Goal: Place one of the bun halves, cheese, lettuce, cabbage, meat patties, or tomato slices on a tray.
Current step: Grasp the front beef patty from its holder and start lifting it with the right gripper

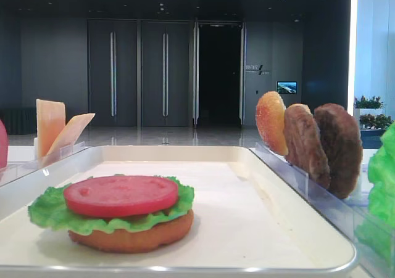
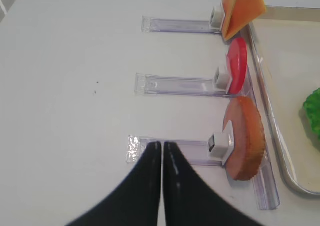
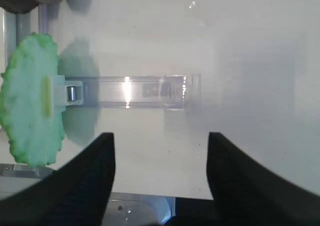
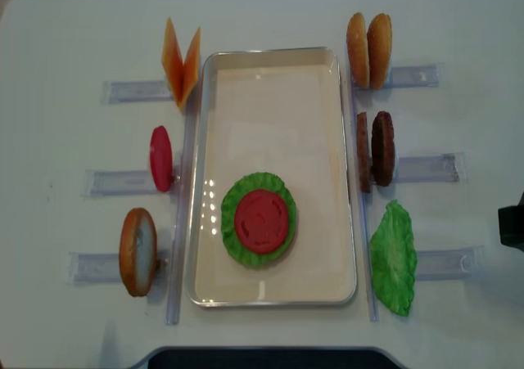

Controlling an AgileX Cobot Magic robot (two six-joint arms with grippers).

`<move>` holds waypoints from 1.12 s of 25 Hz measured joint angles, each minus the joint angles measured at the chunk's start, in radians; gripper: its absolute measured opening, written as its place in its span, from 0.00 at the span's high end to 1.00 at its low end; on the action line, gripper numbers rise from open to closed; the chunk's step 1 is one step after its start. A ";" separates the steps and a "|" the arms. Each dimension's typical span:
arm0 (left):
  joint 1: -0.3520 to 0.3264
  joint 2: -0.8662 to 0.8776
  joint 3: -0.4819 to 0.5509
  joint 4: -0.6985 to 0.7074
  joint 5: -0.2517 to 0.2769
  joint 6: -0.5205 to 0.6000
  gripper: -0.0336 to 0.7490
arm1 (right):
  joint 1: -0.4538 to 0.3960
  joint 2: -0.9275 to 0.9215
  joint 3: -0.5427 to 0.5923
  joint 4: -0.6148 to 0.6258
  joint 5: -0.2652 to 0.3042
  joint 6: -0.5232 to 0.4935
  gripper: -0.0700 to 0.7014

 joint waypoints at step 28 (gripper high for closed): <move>0.000 0.000 0.000 0.000 0.000 0.000 0.96 | 0.000 0.536 -0.463 -0.003 0.037 0.035 0.37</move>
